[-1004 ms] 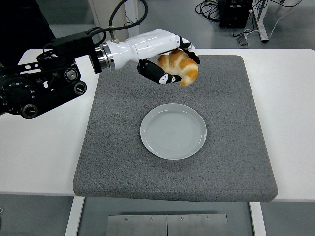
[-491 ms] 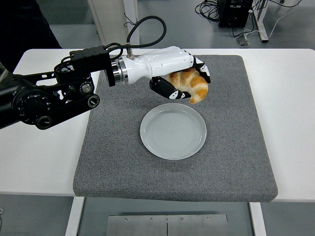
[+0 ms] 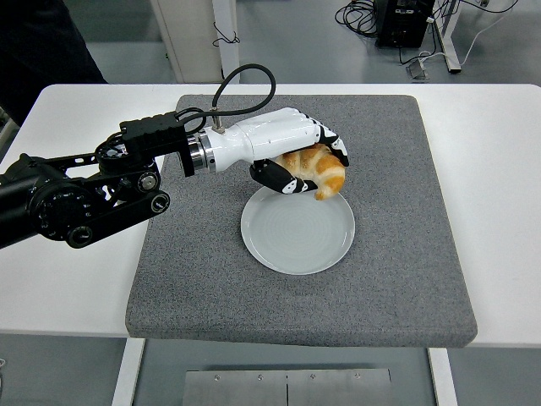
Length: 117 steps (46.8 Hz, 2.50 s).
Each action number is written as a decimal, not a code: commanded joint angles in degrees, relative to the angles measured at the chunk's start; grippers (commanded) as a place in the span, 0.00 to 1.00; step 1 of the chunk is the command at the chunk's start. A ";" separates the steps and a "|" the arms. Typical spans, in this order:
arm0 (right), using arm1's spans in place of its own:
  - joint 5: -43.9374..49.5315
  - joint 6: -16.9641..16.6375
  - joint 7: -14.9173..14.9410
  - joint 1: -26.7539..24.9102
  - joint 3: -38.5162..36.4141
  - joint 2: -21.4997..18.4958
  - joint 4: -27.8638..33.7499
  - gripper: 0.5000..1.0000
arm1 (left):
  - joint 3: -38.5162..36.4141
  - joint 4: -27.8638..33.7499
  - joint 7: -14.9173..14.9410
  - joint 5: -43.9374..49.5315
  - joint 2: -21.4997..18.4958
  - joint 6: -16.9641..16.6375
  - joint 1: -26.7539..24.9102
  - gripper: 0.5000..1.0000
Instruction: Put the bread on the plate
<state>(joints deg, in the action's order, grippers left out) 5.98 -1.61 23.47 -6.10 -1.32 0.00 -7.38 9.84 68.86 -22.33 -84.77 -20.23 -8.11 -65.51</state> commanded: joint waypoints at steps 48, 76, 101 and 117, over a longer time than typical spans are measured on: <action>0.00 -0.06 0.00 0.03 0.00 0.00 0.00 1.00 | -4.38 -5.84 0.01 -3.21 3.53 -7.18 6.97 0.08; 0.00 0.03 0.00 -0.06 0.00 0.00 0.00 1.00 | -8.78 -8.39 0.09 -2.95 5.55 -11.31 7.94 0.09; 0.00 -0.06 0.00 0.03 0.00 0.00 0.00 1.00 | -8.78 -9.36 -0.08 -2.25 5.99 -11.75 8.47 0.28; 0.00 0.03 0.00 0.03 0.00 0.00 0.00 1.00 | -8.78 -9.36 -1.31 -1.89 5.90 -11.14 8.56 0.73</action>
<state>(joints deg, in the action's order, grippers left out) 5.98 -1.62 23.47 -6.08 -1.32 0.00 -7.38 1.05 59.42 -23.56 -86.74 -14.32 -19.63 -56.96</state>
